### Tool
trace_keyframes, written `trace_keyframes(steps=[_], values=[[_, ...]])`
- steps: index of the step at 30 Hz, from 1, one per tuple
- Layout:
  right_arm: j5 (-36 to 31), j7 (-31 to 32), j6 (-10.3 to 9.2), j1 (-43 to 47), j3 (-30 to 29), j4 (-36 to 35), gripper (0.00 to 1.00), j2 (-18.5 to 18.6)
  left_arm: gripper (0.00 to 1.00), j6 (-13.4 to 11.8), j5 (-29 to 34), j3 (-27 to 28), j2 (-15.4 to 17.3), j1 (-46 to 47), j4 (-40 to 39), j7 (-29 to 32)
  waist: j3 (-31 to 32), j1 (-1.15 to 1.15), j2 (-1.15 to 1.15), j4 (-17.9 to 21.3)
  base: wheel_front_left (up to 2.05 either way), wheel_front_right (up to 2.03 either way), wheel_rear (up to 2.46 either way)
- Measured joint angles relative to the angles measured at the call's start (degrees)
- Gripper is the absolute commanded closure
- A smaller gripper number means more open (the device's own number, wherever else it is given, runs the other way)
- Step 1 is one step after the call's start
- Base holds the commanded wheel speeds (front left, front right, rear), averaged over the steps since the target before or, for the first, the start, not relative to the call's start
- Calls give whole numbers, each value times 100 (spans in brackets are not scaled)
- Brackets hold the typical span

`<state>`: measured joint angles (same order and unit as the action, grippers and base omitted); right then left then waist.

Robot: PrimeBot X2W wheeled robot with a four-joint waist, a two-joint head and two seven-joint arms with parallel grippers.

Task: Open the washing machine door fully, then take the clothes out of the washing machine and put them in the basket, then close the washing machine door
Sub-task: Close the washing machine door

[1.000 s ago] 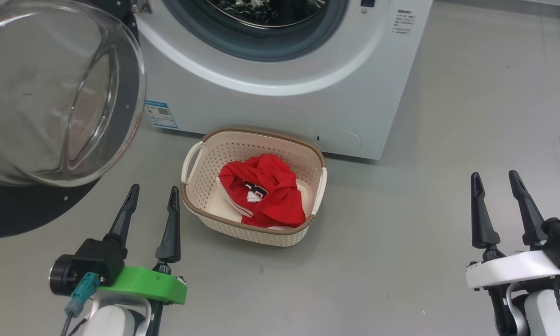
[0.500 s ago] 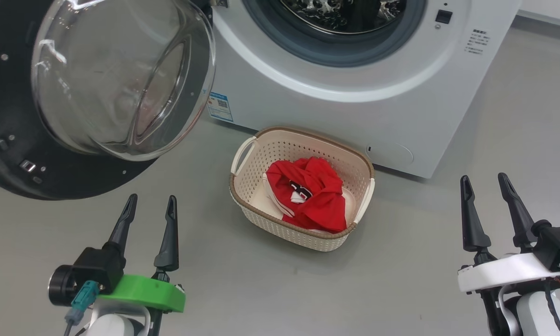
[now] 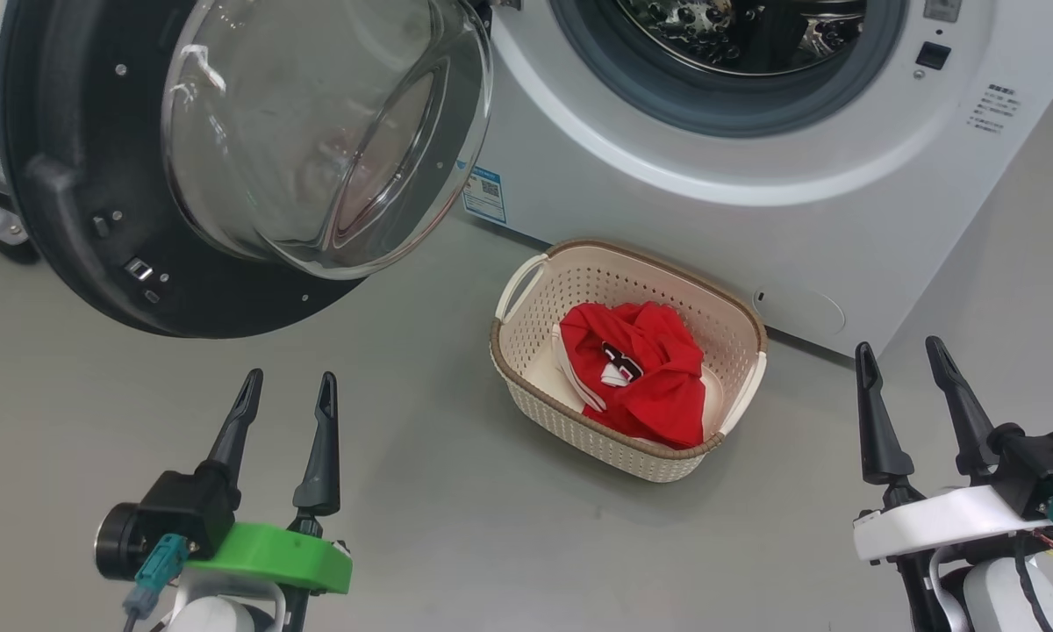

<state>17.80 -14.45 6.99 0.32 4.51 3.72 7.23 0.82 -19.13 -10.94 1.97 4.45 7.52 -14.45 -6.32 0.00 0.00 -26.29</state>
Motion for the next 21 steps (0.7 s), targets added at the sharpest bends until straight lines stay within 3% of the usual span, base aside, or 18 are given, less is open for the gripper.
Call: trace_keyframes(steps=[21], values=[[-45, 0, 0, 18, 342, 56, 0, 4, 0, -58, 5, 181, 8, -196, -146, 0, 122, 0, 0, -464, 0, 0, 0]])
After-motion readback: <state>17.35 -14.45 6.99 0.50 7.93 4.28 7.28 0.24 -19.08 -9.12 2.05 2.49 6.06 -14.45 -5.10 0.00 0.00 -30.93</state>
